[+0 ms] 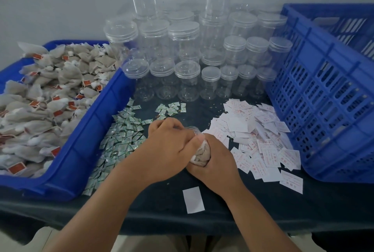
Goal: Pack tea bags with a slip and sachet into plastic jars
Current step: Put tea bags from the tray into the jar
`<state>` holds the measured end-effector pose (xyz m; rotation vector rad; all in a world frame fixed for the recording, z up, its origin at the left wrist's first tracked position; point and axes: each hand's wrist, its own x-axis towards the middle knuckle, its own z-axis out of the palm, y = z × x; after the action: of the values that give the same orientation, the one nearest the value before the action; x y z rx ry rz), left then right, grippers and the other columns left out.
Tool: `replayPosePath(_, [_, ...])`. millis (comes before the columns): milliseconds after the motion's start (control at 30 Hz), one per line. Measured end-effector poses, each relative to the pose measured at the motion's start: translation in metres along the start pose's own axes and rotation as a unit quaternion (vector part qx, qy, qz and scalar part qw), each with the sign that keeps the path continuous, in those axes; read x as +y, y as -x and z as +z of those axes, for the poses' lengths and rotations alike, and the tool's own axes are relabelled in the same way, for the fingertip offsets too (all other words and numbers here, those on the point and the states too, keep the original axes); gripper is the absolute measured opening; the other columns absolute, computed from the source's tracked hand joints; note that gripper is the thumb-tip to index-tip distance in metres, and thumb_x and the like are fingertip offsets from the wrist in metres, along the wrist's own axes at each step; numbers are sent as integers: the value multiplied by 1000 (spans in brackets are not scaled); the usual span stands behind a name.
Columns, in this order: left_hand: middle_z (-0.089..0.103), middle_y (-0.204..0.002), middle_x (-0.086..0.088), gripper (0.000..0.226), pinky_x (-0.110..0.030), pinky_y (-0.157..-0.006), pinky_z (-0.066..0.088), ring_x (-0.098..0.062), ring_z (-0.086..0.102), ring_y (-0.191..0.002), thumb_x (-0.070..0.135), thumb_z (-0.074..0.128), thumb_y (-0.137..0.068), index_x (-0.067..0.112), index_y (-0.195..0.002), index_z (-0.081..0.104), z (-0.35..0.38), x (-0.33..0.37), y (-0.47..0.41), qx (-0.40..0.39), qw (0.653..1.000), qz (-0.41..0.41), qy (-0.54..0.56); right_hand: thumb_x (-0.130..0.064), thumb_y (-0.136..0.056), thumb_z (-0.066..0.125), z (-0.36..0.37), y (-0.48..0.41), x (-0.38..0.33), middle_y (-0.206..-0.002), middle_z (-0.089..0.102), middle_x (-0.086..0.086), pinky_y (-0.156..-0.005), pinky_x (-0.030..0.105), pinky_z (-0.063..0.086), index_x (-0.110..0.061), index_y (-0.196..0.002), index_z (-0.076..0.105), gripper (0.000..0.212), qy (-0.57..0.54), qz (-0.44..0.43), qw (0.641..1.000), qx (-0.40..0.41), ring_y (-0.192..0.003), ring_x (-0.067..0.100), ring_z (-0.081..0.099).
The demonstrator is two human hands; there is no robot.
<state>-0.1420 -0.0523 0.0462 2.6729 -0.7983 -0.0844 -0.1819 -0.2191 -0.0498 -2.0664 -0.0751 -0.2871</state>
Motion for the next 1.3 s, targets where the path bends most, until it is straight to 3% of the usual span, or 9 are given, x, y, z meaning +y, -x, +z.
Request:
replayPosePath(167, [65,-93,23,57,-35,-118,14,4,38,-124,64,20,-106,38,-79,64,5,-13,2,-12,997,23,72,-56,-74,85,0,0,0,-109,72,-21,-83,30,60,-46,-117,59,52,-28,0,999,16,-100,6,72])
replayPosePath(267, [69,-102,32,50,-13,-104,31,5,51,-122,57,31,-104,40,-98,78,6,-12,5,164,964,7,211,-57,-71,88,-2,-1,-1,-111,72,-24,-82,17,55,-54,-113,55,53,-52,8,998,39,-103,5,71])
replayPosePath(367, [61,-62,18,38,-12,-65,45,2,58,-66,55,51,-102,39,-85,80,13,-31,10,352,869,-127,324,-61,-71,86,-1,-1,-2,-111,70,-28,-82,12,51,-55,-110,55,51,-41,9,998,41,-105,1,69])
replayPosePath(533, [67,-111,12,34,-29,-91,49,-9,62,-102,44,77,-91,26,-120,77,41,-89,28,92,973,-207,45,-62,-70,87,0,-1,1,-111,72,-26,-83,22,54,-53,-110,56,51,-44,19,998,34,-105,1,69])
replayPosePath(733, [70,-96,9,11,-36,-86,53,-17,65,-94,32,76,-94,24,-100,81,57,-88,32,203,966,-157,24,-60,-71,87,0,-2,0,-110,71,-28,-80,7,48,-54,-108,57,49,-43,18,998,37,-103,-2,69])
replayPosePath(833, [69,-105,11,28,-38,-91,52,-14,61,-100,50,78,-89,30,-109,80,58,-80,23,183,972,-144,20,-60,-70,87,0,-2,0,-111,71,-27,-81,7,48,-52,-109,57,50,-45,20,998,37,-104,-1,69])
replayPosePath(1033, [73,-99,9,10,-40,-85,52,-20,65,-93,33,74,-96,27,-99,81,60,-70,11,179,979,-94,-13,-60,-69,87,-1,-2,-1,-111,71,-27,-82,8,49,-51,-108,56,50,-45,22,998,43,-105,0,68])
replayPosePath(1200, [73,-85,24,10,-8,-64,44,4,66,-79,36,66,-101,38,-97,75,33,-50,15,301,912,-176,218,-60,-70,88,-2,-3,0,-113,69,-28,-82,7,48,-52,-109,55,52,-43,19,998,44,-106,0,67])
replayPosePath(1300, [73,-92,27,6,-7,-67,47,3,69,-85,37,73,-95,43,-95,75,7,-27,15,308,905,-103,275,-51,-71,92,-2,-3,1,-116,69,-29,-85,8,48,-54,-114,56,56,-51,5,998,38,-109,0,67])
